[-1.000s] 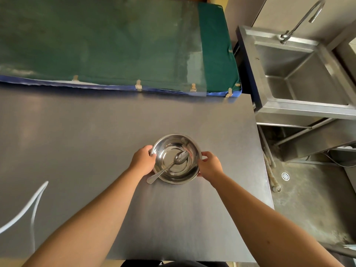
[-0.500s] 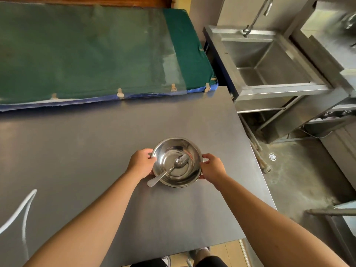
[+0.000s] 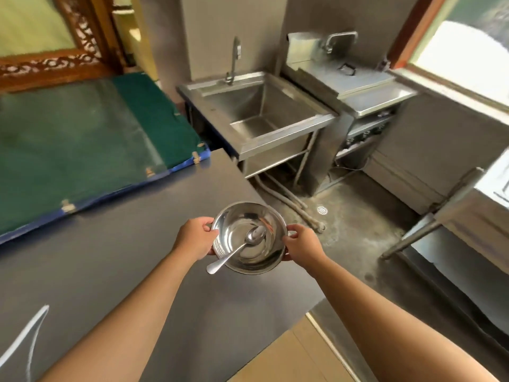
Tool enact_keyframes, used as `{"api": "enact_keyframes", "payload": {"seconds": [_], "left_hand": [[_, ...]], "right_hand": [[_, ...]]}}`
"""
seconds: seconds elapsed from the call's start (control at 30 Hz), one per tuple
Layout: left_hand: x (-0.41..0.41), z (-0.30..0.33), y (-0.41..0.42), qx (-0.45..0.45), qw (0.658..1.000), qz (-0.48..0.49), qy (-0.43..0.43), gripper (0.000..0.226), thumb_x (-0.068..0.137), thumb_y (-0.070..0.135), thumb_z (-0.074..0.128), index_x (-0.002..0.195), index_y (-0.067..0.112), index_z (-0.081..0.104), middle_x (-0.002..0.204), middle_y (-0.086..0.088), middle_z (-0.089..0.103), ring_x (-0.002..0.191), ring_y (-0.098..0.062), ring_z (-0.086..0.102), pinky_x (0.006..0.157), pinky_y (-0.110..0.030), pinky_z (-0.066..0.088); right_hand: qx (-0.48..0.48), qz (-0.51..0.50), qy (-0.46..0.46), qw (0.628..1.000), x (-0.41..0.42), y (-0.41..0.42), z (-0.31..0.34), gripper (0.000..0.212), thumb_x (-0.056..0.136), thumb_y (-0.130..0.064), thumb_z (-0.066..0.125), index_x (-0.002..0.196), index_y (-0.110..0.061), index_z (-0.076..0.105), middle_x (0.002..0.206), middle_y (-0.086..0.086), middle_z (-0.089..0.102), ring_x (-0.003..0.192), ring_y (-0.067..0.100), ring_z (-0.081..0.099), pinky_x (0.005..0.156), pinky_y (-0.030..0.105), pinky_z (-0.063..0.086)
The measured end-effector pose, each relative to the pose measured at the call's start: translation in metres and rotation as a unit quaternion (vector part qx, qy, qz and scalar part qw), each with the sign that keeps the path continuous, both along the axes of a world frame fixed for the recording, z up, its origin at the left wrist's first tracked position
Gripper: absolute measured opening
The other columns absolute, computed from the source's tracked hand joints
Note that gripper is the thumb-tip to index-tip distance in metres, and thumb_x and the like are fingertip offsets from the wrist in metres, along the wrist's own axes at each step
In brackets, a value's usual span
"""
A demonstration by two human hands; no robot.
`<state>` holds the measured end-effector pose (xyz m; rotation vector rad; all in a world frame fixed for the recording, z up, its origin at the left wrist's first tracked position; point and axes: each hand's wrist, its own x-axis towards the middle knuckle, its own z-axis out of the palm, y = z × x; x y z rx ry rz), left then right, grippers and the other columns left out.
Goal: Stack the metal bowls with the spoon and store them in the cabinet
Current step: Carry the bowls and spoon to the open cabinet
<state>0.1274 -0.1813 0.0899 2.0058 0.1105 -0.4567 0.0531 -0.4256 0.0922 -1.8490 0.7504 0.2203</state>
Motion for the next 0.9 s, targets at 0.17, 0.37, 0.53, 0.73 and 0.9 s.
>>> {"api": "enact_keyframes", "payload": {"seconds": [0.17,0.37,0.53,0.73,0.9], "left_hand": [[-0.010,0.027,-0.098,-0.015,0.999,-0.051,-0.012,0.029,0.083,0.000,0.061,0.087,0.026,0.072,0.045,0.015,0.058,0.052,-0.013,0.068,0.057,-0.045,0.064],[-0.044,0.060,-0.239,-0.029,0.990,-0.134,-0.033,0.034,0.084,-0.002,0.062,0.078,0.031,0.069,0.054,0.009,0.067,0.057,-0.019,0.073,0.056,-0.042,0.064],[-0.091,0.087,-0.366,-0.037,0.975,-0.210,-0.059,0.024,0.086,-0.001,0.065,0.104,0.014,0.073,0.072,-0.005,0.067,0.071,-0.031,0.073,0.065,-0.050,0.064],[-0.150,0.104,-0.505,-0.060,0.949,-0.308,-0.035,0.025,0.090,-0.003,0.062,0.111,0.010,0.069,0.081,-0.007,0.068,0.049,-0.016,0.068,0.049,-0.036,0.061],[-0.199,0.113,-0.606,-0.062,0.909,-0.410,-0.039,0.025,0.089,-0.004,0.062,0.110,0.005,0.072,0.074,-0.008,0.068,0.050,-0.018,0.066,0.059,-0.044,0.064]], "right_hand": [[-0.009,-0.062,-0.042,0.997,-0.041,-0.089,0.029,0.037,0.098,0.000,0.059,0.134,-0.004,0.060,0.091,0.012,0.076,0.062,0.018,0.077,0.056,0.030,0.063],[-0.043,-0.140,-0.083,0.986,-0.114,-0.210,0.064,0.030,0.094,0.002,0.059,0.123,-0.001,0.068,0.094,0.015,0.077,0.068,0.026,0.077,0.055,0.033,0.064],[-0.085,-0.203,-0.095,0.971,-0.190,-0.311,0.088,0.030,0.094,0.001,0.059,0.122,-0.004,0.068,0.090,0.011,0.076,0.062,0.021,0.076,0.049,0.025,0.060],[-0.140,-0.288,-0.075,0.944,-0.288,-0.416,0.100,0.029,0.088,-0.009,0.063,0.115,-0.011,0.075,0.092,0.012,0.078,0.083,0.032,0.075,0.082,0.051,0.062],[-0.142,-0.390,-0.078,0.906,-0.366,-0.473,0.108,0.027,0.081,-0.009,0.063,0.100,-0.017,0.080,0.085,0.008,0.078,0.083,0.032,0.076,0.080,0.053,0.062]]}}
